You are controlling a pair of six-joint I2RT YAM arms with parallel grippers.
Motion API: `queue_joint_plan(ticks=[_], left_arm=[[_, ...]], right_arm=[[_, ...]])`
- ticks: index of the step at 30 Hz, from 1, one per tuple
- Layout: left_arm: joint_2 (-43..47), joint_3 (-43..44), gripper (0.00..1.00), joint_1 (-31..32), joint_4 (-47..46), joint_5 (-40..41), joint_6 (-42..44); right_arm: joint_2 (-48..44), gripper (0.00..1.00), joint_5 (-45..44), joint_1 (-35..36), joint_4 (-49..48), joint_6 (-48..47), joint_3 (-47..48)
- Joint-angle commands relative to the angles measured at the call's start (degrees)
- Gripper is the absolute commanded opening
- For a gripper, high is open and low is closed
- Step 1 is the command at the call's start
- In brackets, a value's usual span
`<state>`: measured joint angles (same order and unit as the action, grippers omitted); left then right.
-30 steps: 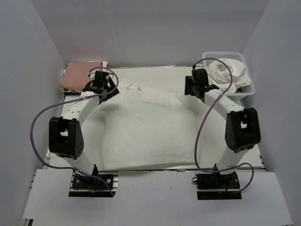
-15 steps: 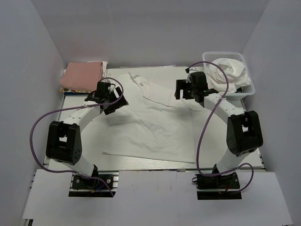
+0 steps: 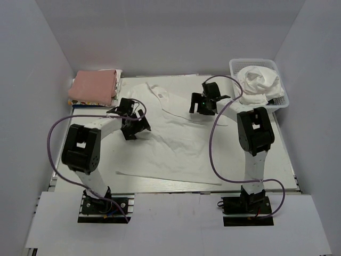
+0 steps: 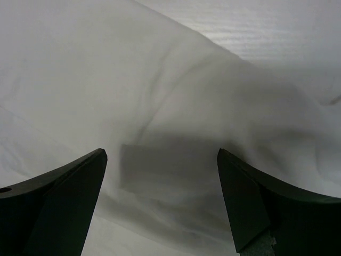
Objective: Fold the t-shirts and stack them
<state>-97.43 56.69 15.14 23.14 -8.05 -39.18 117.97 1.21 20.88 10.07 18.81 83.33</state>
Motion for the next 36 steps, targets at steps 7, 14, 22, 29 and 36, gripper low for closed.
queue_joint_plan(ticks=[7,14,22,29,36], left_arm=[[-24.89,28.09,1.00,-1.77,12.98,10.86,2.17],[-56.26,83.36,1.00,0.24,19.40,0.36,9.99],[-54.72,81.98,1.00,1.56,-3.83,-17.61,7.61],[-31.30,65.06,1.00,2.09,1.37,-2.60,20.96],[-12.56,33.47,1.00,2.62,2.19,2.78,17.13]], right_arm=[[-13.26,0.90,-4.64,-2.17,4.44,13.36,-24.98],[-31.30,0.90,0.00,10.91,9.61,14.15,-47.19],[-45.02,0.90,-4.15,30.97,13.40,4.67,-41.16],[-39.33,0.90,-24.32,27.56,17.00,4.65,-23.77],[-26.14,0.78,-23.45,19.74,18.76,13.44,-15.23]])
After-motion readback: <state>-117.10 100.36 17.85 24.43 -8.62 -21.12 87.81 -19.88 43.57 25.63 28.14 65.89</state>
